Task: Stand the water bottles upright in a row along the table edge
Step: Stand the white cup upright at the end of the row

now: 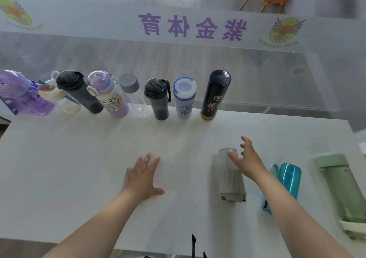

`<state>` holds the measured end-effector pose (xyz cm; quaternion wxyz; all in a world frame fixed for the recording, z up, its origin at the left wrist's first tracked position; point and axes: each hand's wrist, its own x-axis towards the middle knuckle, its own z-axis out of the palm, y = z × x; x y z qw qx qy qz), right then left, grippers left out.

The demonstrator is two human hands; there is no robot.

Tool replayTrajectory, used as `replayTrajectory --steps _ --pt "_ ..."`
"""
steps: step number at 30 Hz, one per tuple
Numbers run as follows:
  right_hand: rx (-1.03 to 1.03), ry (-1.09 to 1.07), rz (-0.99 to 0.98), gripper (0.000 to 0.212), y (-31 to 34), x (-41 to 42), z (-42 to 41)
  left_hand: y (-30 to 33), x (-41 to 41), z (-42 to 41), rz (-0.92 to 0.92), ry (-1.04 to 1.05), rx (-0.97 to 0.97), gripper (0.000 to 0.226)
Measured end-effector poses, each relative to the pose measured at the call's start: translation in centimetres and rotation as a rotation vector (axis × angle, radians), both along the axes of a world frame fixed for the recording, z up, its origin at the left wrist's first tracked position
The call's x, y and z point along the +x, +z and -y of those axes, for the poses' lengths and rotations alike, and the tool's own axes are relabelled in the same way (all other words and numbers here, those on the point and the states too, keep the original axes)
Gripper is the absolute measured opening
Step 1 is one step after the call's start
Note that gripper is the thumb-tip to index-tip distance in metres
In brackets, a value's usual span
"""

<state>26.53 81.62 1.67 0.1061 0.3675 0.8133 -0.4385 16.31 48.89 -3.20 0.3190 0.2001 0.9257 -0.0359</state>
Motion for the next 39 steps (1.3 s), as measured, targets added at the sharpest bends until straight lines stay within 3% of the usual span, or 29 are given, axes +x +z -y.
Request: replayTrajectory --steps 8,17,23,27,33,39 --pt "-0.088 -0.146 0.061 0.091 -0.2 5.4 2.9 -0.2 1.9 -0.4 -0.019 -0.011 0.082 0.098" --pt "-0.137 -0.180 0.087 0.081 -0.1 6.4 4.3 0.5 5.4 -3.8 0.072 -0.175 0.270 0.082" --pt "-0.292 -0.317 0.048 0.077 -0.1 6.9 5.8 2.6 8.1 -7.3 0.395 -0.121 0.634 0.092" --pt "-0.444 -0.389 0.052 0.073 0.3 7.0 6.6 3.8 9.4 -9.1 0.505 0.004 0.822 0.077" --pt "-0.548 -0.398 0.061 0.072 1.6 7.4 6.8 4.2 9.4 -9.8 0.503 0.064 0.898 0.053" --pt "-0.556 -0.301 -0.099 0.048 3.6 8.3 6.6 5.9 7.6 -10.5 0.373 0.118 0.876 0.043"
